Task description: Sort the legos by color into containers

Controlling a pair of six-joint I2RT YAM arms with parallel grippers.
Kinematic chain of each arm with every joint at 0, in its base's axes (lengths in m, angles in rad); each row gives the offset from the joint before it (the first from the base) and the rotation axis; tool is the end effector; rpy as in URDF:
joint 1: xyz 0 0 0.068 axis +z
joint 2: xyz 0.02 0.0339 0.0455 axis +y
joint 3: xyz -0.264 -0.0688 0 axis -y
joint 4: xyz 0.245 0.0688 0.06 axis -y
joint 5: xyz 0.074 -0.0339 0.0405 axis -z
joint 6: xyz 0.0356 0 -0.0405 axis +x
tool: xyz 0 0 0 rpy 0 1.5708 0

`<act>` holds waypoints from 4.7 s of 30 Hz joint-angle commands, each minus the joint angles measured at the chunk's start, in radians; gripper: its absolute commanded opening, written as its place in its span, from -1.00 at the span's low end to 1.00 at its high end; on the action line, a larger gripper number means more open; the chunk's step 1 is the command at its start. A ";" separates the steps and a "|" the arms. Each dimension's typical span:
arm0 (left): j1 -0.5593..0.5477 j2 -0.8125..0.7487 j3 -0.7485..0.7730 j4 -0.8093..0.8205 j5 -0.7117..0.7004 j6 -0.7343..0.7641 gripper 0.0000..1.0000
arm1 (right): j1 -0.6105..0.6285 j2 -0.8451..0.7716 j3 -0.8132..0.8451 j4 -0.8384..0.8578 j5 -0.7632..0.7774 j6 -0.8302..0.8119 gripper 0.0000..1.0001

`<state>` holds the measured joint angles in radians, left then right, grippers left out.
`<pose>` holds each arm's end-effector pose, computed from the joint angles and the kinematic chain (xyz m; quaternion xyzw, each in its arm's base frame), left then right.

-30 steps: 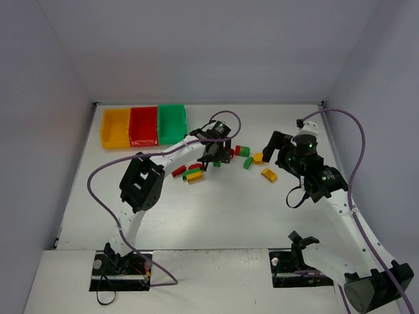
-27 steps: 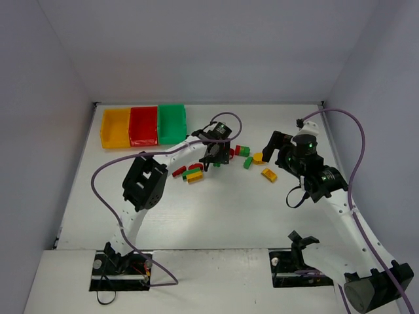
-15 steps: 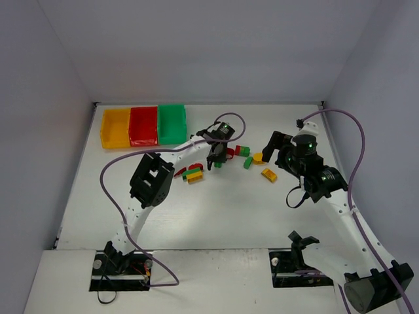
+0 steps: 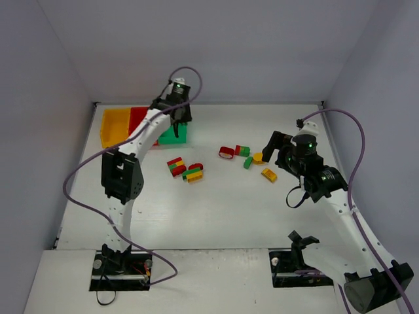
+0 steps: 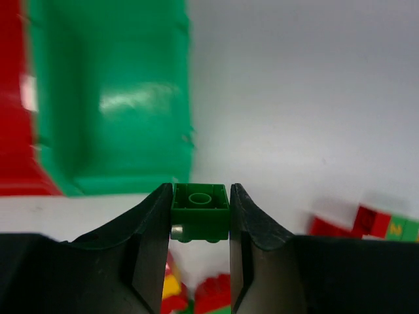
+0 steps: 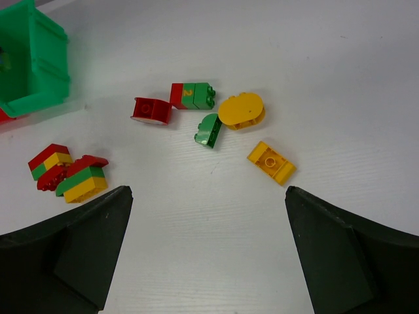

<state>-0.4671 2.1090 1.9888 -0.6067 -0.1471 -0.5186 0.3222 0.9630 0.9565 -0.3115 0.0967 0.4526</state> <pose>0.4375 -0.2148 0.2978 -0.0535 0.9088 -0.1342 0.3915 0.2084 0.0660 0.3544 0.0810 0.8056 0.1850 0.5569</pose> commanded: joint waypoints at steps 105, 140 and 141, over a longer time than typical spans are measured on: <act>0.024 -0.036 0.073 0.025 0.069 0.056 0.57 | -0.002 -0.147 -0.085 0.014 0.014 -0.060 1.00; -0.242 0.264 0.177 0.085 0.052 0.034 0.42 | -0.002 -0.227 -0.101 0.008 -0.032 -0.045 1.00; -0.242 0.260 0.171 0.088 0.052 0.031 0.38 | 0.000 -0.228 -0.101 0.006 -0.029 -0.045 1.00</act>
<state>-0.7124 2.4020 2.1246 -0.5518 -0.0765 -0.4988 0.3222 0.7422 0.8490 -0.3561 0.0685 0.4000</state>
